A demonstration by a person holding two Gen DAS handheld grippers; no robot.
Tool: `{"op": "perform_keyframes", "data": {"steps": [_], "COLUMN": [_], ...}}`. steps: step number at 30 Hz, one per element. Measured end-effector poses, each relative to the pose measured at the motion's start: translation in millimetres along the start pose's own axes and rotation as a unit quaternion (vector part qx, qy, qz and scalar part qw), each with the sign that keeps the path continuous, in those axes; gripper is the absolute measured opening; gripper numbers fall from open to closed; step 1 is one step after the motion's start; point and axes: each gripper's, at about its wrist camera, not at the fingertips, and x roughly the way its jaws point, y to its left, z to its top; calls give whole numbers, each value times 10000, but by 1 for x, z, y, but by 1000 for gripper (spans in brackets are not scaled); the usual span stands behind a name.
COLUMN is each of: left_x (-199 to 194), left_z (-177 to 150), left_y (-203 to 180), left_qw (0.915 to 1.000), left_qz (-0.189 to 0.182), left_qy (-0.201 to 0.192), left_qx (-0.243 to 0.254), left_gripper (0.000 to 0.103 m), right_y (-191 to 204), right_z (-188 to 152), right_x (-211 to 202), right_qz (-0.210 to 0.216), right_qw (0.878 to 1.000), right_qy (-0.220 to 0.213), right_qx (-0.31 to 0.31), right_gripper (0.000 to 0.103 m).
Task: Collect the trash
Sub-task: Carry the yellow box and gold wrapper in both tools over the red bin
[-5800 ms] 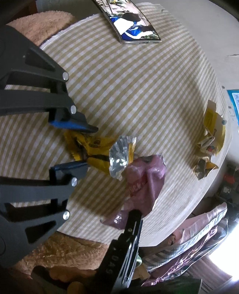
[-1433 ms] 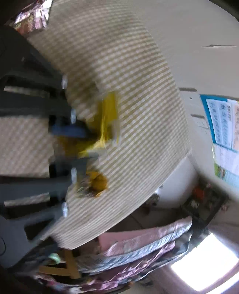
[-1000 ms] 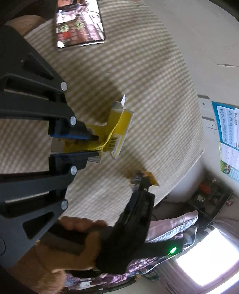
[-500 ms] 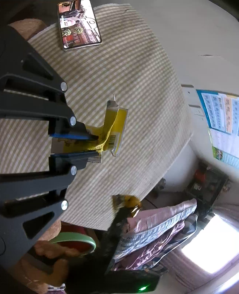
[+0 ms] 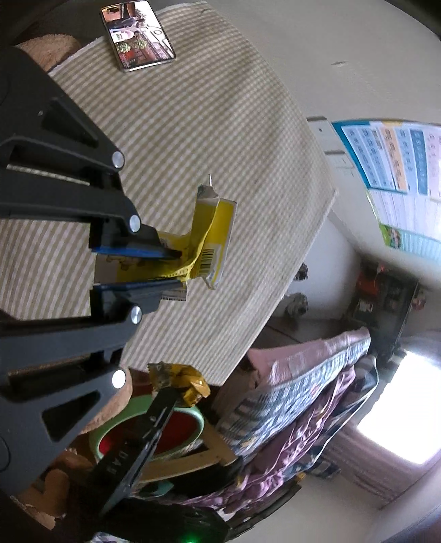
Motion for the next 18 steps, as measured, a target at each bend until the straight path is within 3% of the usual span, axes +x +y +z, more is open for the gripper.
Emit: {"op": "perform_keyframes", "data": {"steps": [10,18], "left_x": [8,26], "left_z": [-7,-2], "left_y": [-52,-114], "left_qw": [9984,9925], "left_qz": [-267,-761], "left_qy": [167,293], "left_qx": [478,906], "left_gripper": [11,11], "right_y": [-64,-114], "right_z": [-20,-28], "right_x": [-35,-60], "right_qz": [-435,-876], "right_qw": [9967,9888], "right_qy": [-263,-489], "right_qx": [627,1108], "right_gripper": [6,6]}}
